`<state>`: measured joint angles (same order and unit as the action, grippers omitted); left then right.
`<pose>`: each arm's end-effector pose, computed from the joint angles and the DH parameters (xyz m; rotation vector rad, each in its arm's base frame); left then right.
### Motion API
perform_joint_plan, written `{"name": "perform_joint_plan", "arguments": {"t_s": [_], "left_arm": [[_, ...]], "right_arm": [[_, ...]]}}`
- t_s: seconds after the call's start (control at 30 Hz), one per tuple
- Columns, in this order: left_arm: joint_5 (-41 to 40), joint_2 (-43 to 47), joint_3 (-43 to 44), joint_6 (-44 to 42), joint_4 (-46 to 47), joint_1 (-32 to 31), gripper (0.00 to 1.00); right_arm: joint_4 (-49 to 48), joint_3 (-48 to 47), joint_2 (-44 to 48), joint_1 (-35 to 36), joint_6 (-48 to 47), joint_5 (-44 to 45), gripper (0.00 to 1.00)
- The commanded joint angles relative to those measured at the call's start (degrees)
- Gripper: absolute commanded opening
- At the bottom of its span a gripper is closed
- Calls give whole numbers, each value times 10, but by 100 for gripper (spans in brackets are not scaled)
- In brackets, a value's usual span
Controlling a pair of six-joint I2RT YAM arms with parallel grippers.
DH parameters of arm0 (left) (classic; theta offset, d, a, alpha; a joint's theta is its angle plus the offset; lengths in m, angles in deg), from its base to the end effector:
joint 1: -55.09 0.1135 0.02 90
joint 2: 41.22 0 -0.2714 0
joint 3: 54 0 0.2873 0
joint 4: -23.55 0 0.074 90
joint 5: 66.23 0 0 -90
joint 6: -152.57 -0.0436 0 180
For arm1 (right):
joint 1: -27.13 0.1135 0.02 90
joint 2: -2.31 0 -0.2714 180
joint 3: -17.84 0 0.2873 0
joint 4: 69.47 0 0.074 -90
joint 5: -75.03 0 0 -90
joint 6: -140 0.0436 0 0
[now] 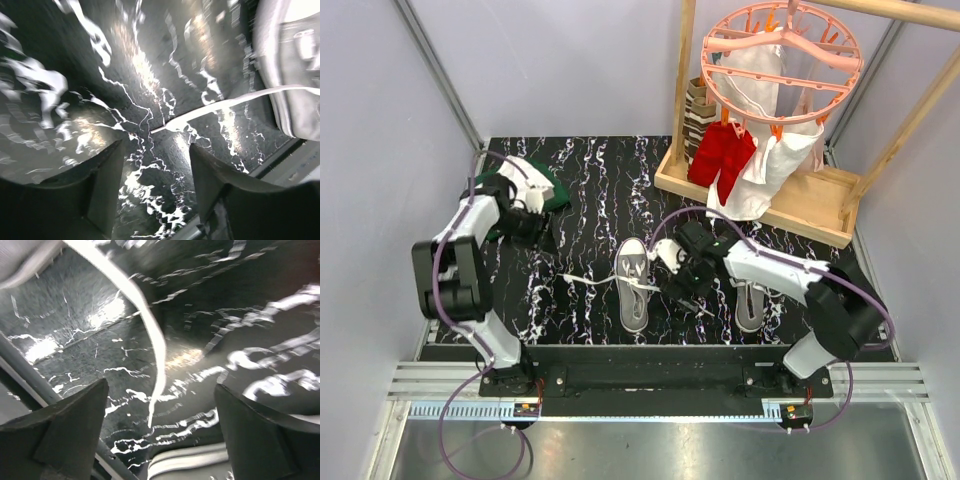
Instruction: Tie the shoes
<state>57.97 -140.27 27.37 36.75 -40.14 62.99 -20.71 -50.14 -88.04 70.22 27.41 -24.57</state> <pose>0.3530 0.0242 0.1855 0.4882 2.6891 -0.7446 0.2325 0.2275 0.1649 -1.5681 2.3566 0.3176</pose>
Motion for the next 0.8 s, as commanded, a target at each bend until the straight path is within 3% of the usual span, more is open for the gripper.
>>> {"name": "perform_joint_plan", "arguments": {"t_s": [0.0,0.07,0.13,0.2,0.27,0.3,0.33,0.37,0.43,0.63,0.77], "left_arm": [[77,161,35,-75,59,12,61],[89,228,30,-116,74,12,71],[110,288,26,-152,86,12,99],[156,322,4,-201,111,12,99],[197,362,-22,-199,122,9,99],[219,380,-32,-214,135,5,99],[216,387,-37,-251,136,-3,99],[188,388,-44,-241,142,-50,99],[94,370,-43,-231,135,-107,99],[91,313,-118,-254,121,-185,99],[70,284,-175,-280,167,-229,88]], "right_arm": [[-2,-44,105,-41,6,-29,98],[-2,-46,133,-54,0,-42,100],[-8,-47,170,-66,-11,-55,100],[-36,-36,204,-68,-15,-66,100],[-79,-20,225,-68,-6,-76,100],[-136,-1,241,-68,3,-85,100],[-163,8,247,-68,0,-111,100],[-204,21,249,-68,-3,-127,100],[-190,13,240,-68,-43,-201,100],[-138,39,174,-69,-127,-177,100],[-99,44,109,-68,-142,-183,98]]}}
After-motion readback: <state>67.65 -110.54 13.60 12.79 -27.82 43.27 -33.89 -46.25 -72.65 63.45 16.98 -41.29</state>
